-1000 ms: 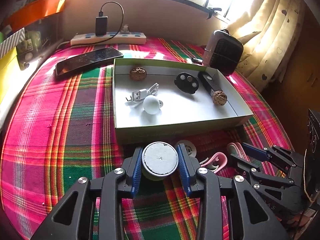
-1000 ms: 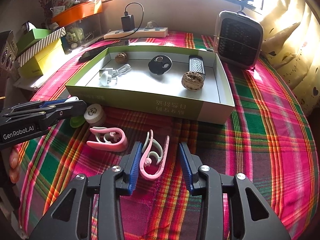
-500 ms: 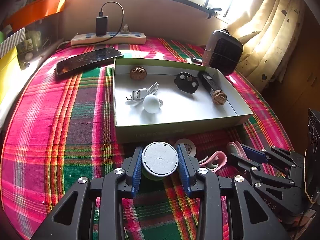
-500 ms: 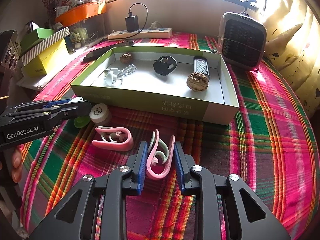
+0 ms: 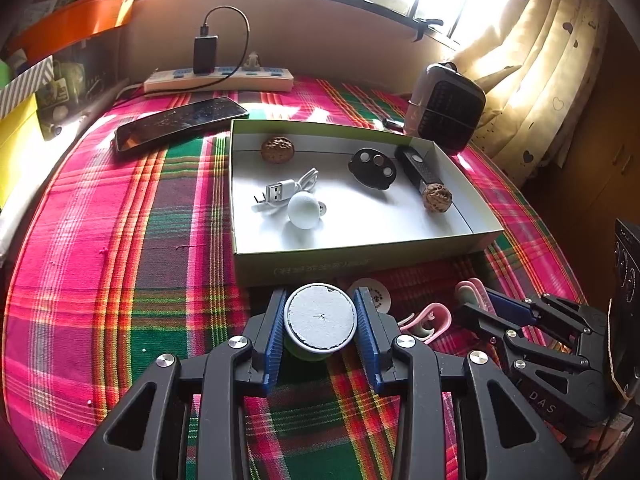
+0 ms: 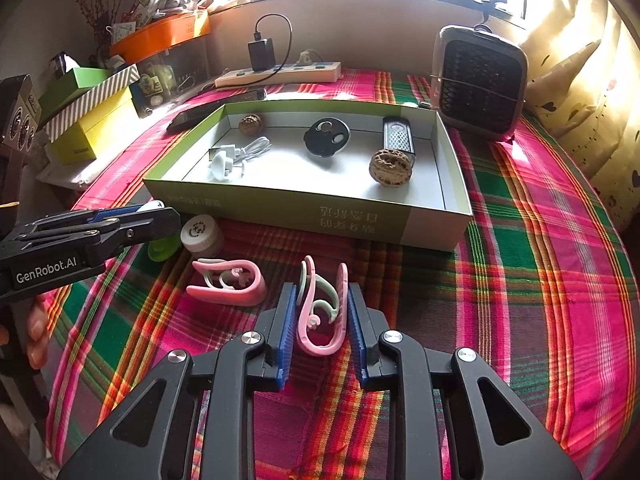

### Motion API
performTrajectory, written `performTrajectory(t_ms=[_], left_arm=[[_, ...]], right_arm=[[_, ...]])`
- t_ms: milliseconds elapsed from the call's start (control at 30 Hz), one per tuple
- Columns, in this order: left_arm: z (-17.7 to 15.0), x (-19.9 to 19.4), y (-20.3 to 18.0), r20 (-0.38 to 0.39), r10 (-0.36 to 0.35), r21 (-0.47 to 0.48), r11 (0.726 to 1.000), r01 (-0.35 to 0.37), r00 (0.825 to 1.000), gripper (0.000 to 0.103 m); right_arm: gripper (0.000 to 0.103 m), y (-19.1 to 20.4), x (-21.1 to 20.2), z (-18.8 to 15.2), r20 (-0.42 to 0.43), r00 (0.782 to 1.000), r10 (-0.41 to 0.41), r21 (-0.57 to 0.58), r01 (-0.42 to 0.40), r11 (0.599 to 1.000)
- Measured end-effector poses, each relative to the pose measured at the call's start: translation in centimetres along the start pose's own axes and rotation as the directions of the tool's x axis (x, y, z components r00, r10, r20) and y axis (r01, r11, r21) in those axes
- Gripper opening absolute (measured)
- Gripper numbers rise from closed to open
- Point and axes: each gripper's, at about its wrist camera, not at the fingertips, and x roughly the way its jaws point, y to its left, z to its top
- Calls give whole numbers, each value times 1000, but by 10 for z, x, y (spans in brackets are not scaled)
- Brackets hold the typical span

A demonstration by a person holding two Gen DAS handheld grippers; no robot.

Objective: Organize objects
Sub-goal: 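Close the left tool on the white puck while the right tool closes on the pink clip, then lift the puck with the left tool while the right tool carries the pink clip over the box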

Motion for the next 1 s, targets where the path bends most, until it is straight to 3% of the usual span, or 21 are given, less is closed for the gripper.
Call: performTrajectory(t_ms=[767, 1000], left_arm=[[4, -14, -1, 25, 3, 1, 1000, -3, 1000, 32], [12, -23, -7, 45, -15, 16, 1000, 14, 999, 32]], right_arm=[[25, 2, -4, 4, -7, 1000, 7, -13, -7, 1000], [25, 0, -14, 12, 25, 999, 22, -8, -22, 1000]])
